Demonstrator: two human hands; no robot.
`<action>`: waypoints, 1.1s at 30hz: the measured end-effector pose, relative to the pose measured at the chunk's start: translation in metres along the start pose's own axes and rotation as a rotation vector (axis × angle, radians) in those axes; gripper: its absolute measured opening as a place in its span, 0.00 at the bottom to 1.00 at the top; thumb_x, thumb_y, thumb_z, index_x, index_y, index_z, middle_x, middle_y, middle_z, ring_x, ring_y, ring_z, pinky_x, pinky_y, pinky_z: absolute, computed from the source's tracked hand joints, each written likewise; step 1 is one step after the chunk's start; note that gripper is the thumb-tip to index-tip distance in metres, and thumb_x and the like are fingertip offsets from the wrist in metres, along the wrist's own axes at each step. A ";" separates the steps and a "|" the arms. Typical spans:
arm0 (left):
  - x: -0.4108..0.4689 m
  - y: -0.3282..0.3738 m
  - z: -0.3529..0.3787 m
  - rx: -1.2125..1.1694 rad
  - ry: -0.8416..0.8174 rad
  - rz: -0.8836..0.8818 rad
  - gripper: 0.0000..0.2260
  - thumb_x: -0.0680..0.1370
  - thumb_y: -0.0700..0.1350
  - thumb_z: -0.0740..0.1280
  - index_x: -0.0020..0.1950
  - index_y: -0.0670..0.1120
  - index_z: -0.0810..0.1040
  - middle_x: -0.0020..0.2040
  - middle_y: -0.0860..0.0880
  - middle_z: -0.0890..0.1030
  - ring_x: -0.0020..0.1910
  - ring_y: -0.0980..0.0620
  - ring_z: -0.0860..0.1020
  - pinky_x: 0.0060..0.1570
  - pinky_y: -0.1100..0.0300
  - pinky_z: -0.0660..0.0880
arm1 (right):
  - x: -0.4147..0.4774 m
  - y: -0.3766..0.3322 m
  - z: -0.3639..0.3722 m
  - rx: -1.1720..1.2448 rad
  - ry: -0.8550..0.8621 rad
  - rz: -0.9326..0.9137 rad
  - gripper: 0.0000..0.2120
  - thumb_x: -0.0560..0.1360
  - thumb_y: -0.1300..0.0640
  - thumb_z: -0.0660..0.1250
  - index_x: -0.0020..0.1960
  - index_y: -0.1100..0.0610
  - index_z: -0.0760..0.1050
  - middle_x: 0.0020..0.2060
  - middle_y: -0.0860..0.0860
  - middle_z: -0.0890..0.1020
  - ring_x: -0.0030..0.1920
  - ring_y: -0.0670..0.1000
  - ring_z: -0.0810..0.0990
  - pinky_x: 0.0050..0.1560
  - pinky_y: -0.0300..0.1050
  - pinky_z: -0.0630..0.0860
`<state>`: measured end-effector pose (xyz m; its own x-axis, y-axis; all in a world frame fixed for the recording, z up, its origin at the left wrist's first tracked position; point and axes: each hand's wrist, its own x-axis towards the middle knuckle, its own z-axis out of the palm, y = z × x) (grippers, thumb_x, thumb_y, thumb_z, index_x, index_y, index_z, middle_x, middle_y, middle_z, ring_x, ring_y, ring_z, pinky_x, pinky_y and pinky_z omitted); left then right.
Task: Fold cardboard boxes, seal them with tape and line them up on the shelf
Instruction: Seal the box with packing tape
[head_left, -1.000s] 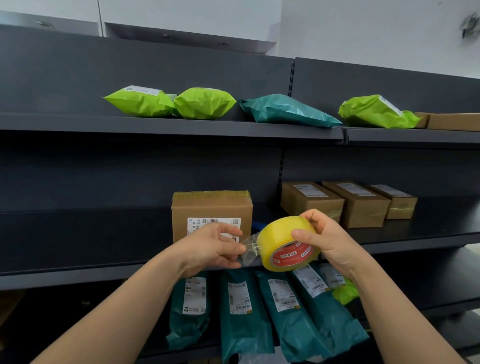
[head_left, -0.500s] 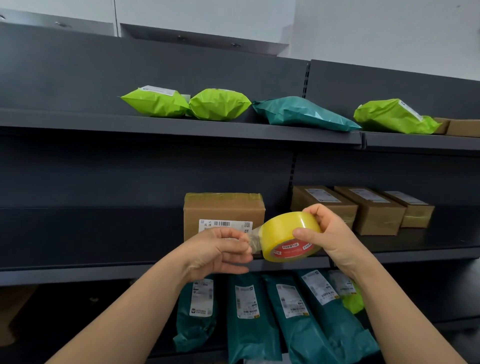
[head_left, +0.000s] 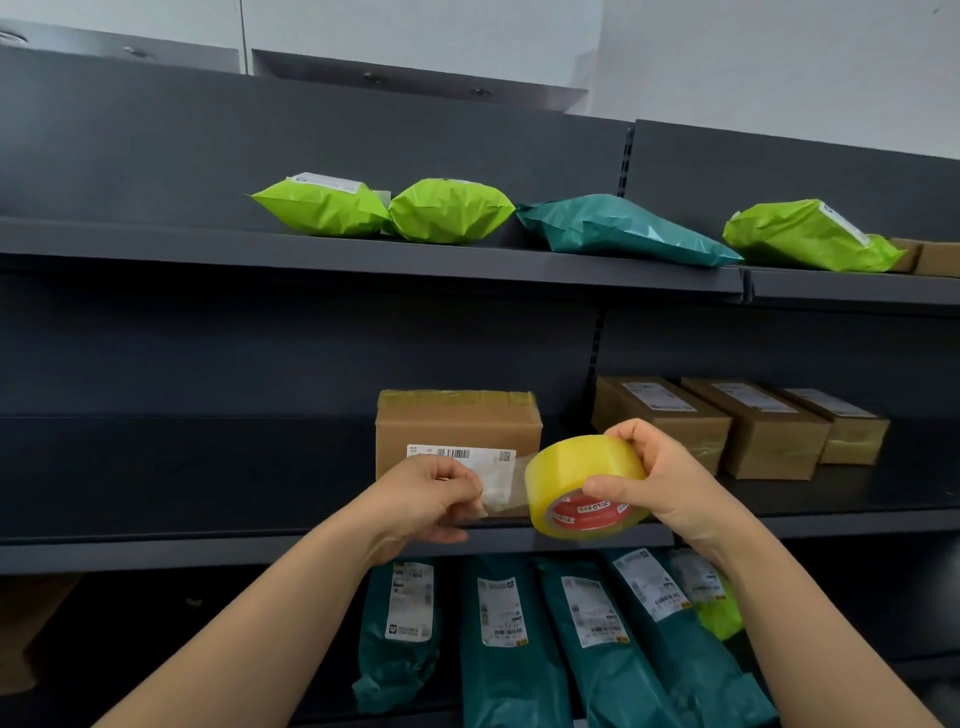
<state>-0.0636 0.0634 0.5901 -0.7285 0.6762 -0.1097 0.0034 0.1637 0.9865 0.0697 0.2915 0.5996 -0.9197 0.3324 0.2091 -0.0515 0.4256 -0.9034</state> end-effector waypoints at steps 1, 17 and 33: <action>0.002 0.002 -0.001 -0.007 0.029 0.015 0.04 0.79 0.40 0.67 0.44 0.44 0.78 0.42 0.47 0.81 0.42 0.53 0.79 0.51 0.49 0.81 | 0.002 -0.003 -0.001 -0.008 -0.015 -0.012 0.30 0.59 0.46 0.81 0.56 0.51 0.73 0.53 0.53 0.80 0.51 0.55 0.81 0.45 0.48 0.81; 0.040 0.052 -0.095 -0.159 0.430 0.178 0.02 0.79 0.38 0.67 0.50 0.41 0.79 0.39 0.47 0.78 0.37 0.54 0.76 0.45 0.56 0.81 | 0.122 -0.076 0.066 -0.111 0.093 -0.315 0.21 0.63 0.53 0.81 0.49 0.48 0.73 0.49 0.49 0.76 0.49 0.50 0.76 0.45 0.46 0.76; 0.094 0.010 -0.122 -0.479 0.433 -0.090 0.02 0.77 0.39 0.69 0.46 0.41 0.78 0.39 0.46 0.79 0.34 0.54 0.71 0.38 0.57 0.78 | 0.184 -0.069 0.091 -0.123 0.009 -0.135 0.20 0.73 0.38 0.68 0.63 0.38 0.72 0.63 0.47 0.75 0.62 0.50 0.75 0.65 0.49 0.72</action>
<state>-0.2155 0.0413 0.6047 -0.9222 0.3078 -0.2340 -0.3032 -0.2001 0.9317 -0.1314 0.2471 0.6664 -0.9042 0.2725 0.3290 -0.1257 0.5664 -0.8145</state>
